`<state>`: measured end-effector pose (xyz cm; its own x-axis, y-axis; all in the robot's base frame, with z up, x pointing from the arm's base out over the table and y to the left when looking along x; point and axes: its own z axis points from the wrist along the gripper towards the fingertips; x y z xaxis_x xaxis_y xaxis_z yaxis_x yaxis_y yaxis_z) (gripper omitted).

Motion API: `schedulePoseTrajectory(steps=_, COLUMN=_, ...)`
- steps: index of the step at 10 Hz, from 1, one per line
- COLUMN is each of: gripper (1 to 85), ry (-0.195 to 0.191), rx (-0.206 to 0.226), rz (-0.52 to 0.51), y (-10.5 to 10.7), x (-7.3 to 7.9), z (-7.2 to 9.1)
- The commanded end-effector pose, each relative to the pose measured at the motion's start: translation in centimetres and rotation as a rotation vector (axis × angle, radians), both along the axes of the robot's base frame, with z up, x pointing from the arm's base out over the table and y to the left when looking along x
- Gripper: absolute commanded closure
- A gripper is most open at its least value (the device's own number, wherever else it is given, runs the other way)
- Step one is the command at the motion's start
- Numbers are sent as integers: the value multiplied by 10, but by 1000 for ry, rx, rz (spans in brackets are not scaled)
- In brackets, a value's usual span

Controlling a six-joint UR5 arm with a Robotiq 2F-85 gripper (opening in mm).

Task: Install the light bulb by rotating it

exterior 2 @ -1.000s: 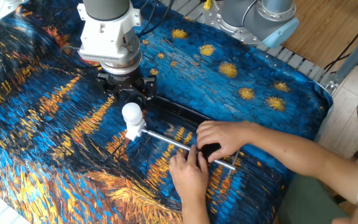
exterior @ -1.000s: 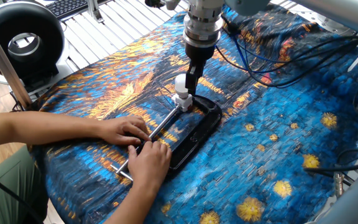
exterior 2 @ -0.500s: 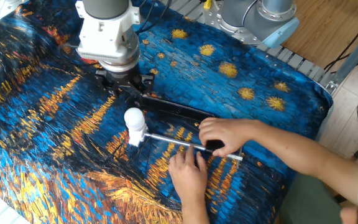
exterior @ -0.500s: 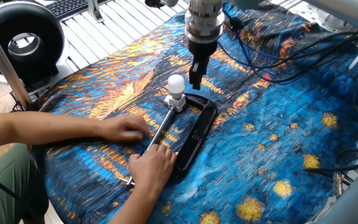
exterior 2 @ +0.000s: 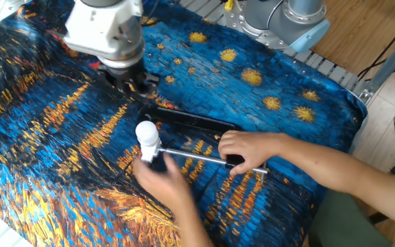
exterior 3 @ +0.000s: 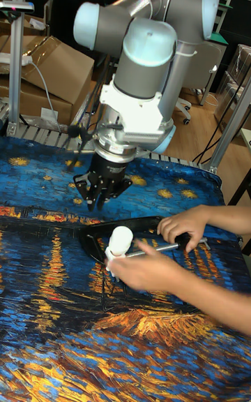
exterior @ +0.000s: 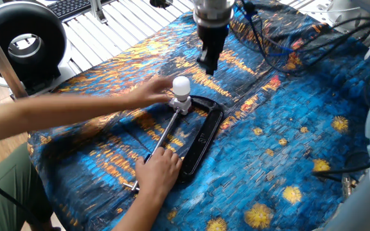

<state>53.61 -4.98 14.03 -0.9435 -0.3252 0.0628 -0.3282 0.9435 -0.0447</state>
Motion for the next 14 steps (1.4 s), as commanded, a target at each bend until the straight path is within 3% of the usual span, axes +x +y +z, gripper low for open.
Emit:
schedulePoseTrajectory(steps=1, gripper=847, ry=-35, rx=43, rz=-78, y=5, x=30, z=-5)
schedulePoseTrajectory(steps=3, gripper=847, ry=-90, rx=57, rz=-67, y=-5, x=60, z=-30)
schedulePoseTrajectory(steps=4, gripper=847, ry=-119, rx=55, rz=-42, y=-13, x=67, z=-36)
schedulePoseTrajectory(steps=6, gripper=847, ry=-113, rx=35, rz=-37, y=-23, x=61, z=-30)
schedulePoseTrajectory(steps=10, gripper=847, ry=-112, rx=38, rz=-60, y=-22, x=56, z=-24)
schedulePoseTrajectory(steps=14, gripper=847, ry=-93, rx=31, rz=-162, y=-6, x=30, z=17)
